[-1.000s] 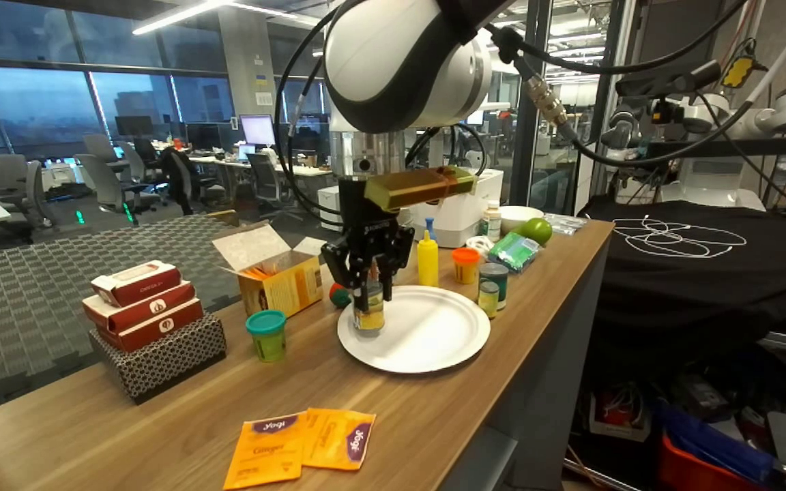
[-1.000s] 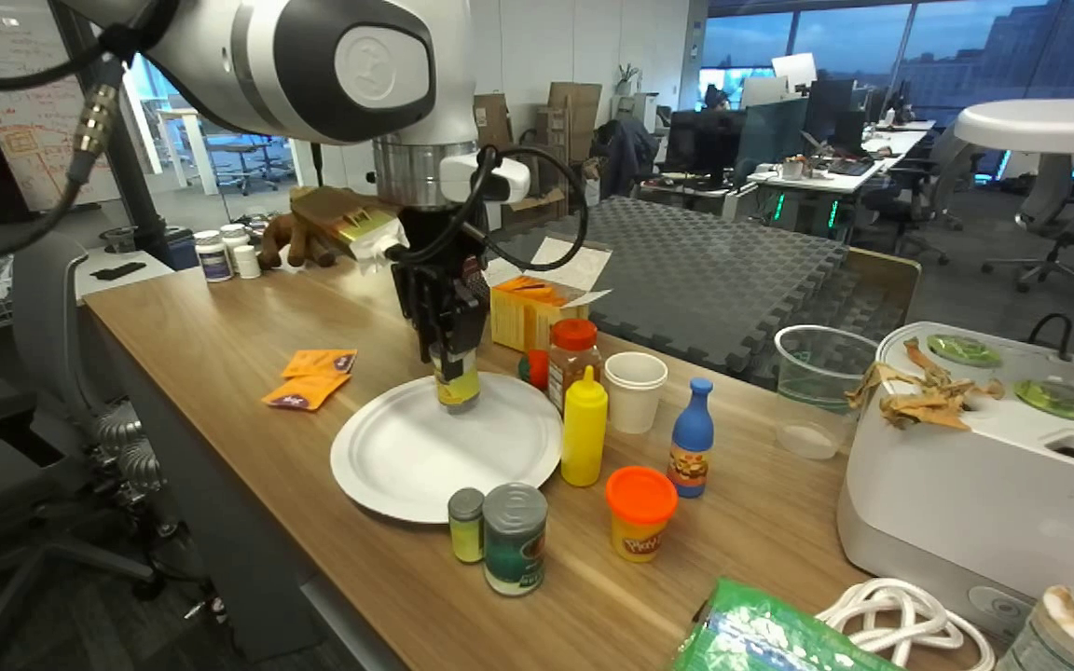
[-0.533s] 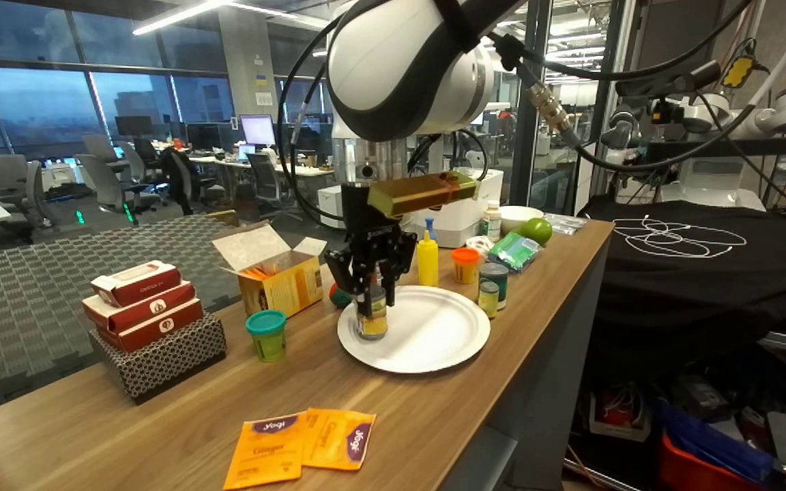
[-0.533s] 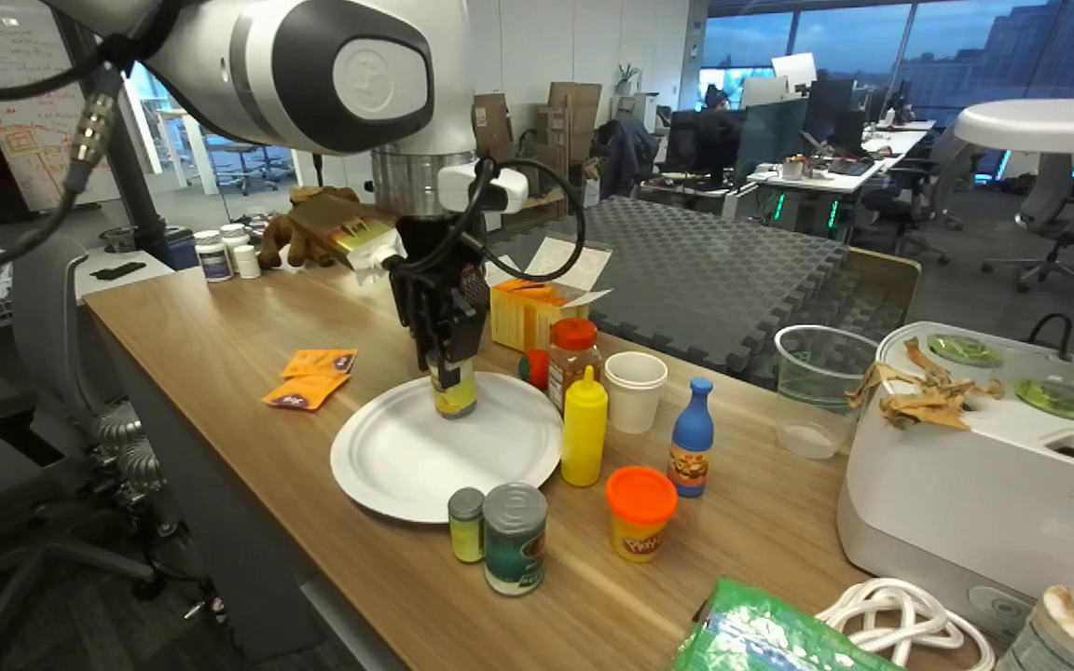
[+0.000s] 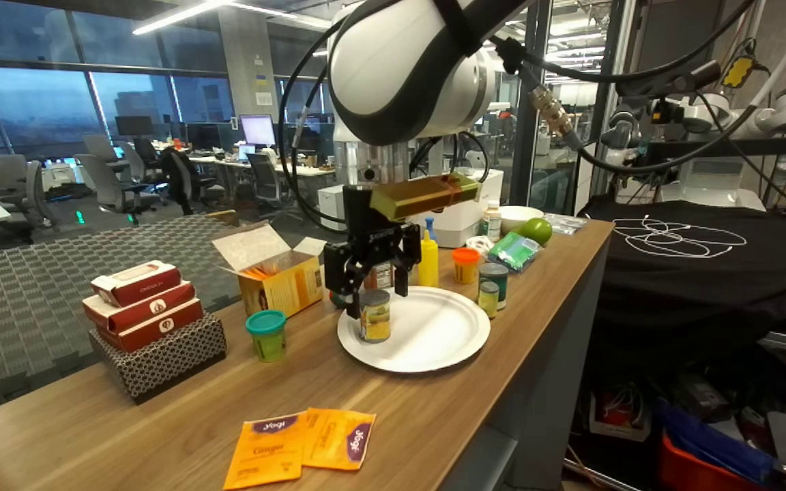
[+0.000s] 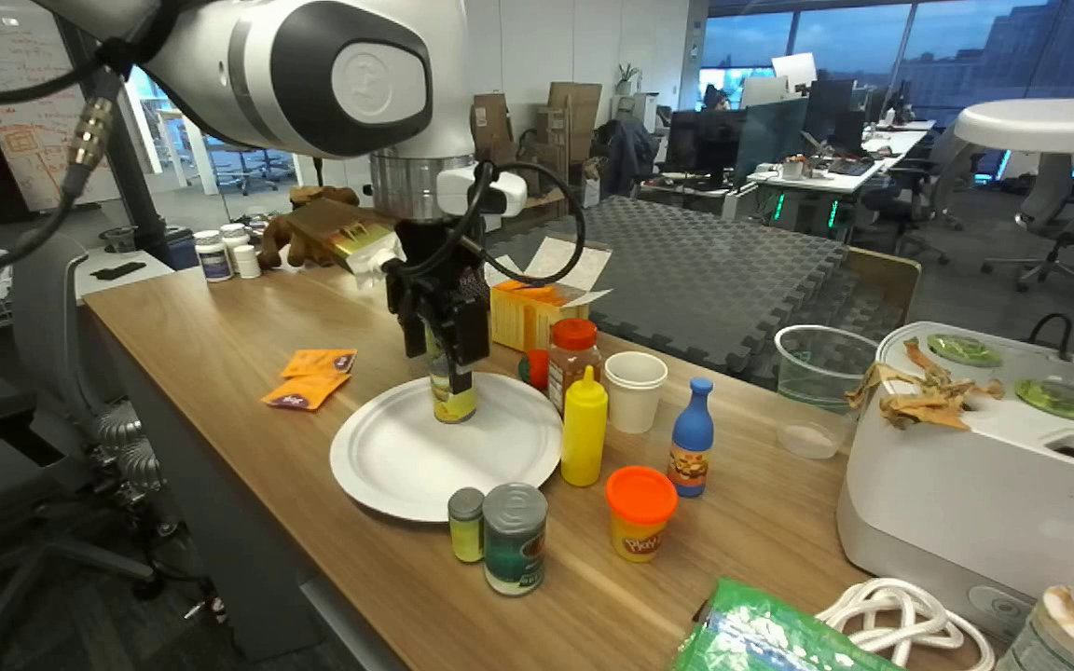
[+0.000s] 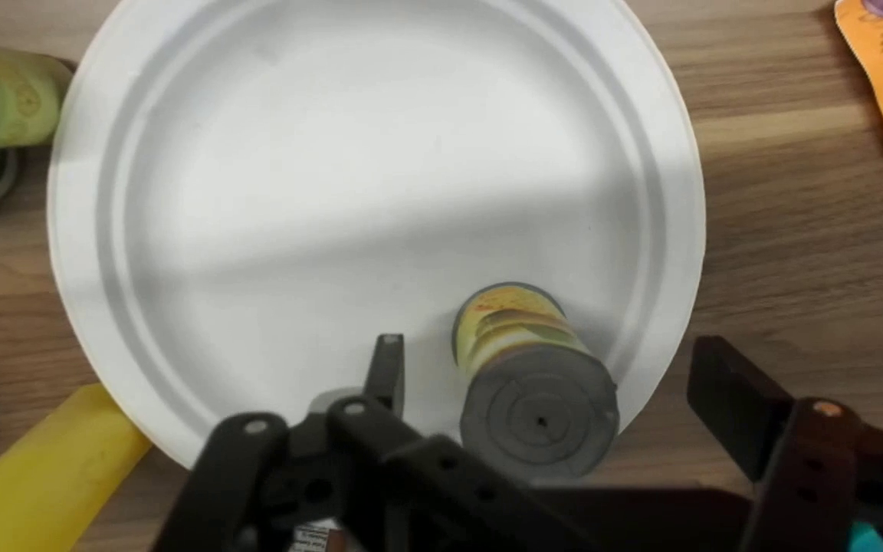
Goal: Put the containers and strawberry plush toy on the white plate
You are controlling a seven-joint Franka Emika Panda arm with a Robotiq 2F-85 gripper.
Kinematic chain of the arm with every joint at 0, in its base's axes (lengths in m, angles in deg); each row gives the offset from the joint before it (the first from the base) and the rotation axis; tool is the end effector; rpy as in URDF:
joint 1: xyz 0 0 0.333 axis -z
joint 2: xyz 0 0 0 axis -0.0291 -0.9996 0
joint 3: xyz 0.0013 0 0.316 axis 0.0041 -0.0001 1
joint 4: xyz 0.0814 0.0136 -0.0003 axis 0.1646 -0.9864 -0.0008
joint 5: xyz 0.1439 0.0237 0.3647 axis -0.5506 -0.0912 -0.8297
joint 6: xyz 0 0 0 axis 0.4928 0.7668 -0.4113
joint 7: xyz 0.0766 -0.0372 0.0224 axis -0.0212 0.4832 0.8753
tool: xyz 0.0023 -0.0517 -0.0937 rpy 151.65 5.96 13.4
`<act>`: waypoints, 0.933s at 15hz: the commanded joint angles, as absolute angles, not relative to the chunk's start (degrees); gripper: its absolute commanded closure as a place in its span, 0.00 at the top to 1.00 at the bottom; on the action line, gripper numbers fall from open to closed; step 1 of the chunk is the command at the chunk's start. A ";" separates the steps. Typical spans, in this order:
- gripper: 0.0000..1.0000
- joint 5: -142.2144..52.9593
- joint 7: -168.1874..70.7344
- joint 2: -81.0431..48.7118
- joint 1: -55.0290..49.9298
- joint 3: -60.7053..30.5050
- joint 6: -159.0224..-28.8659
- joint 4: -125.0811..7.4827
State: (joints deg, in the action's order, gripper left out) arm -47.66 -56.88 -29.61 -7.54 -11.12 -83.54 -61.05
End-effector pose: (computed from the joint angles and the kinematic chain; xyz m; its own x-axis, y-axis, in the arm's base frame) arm 0.6756 0.0698 0.3084 0.9927 -0.1205 -0.0071 -0.1206 -0.9927 -0.0002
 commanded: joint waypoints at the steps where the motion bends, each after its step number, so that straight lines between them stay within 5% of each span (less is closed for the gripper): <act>1: 1.00 -45.02 -57.26 -27.50 -8.64 -11.57 -83.84 -61.29; 14: 1.00 -43.62 -48.28 -32.45 -12.62 -5.64 -76.38 -48.05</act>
State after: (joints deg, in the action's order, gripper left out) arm -43.61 -51.85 -28.87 -12.25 -6.54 -79.23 -52.45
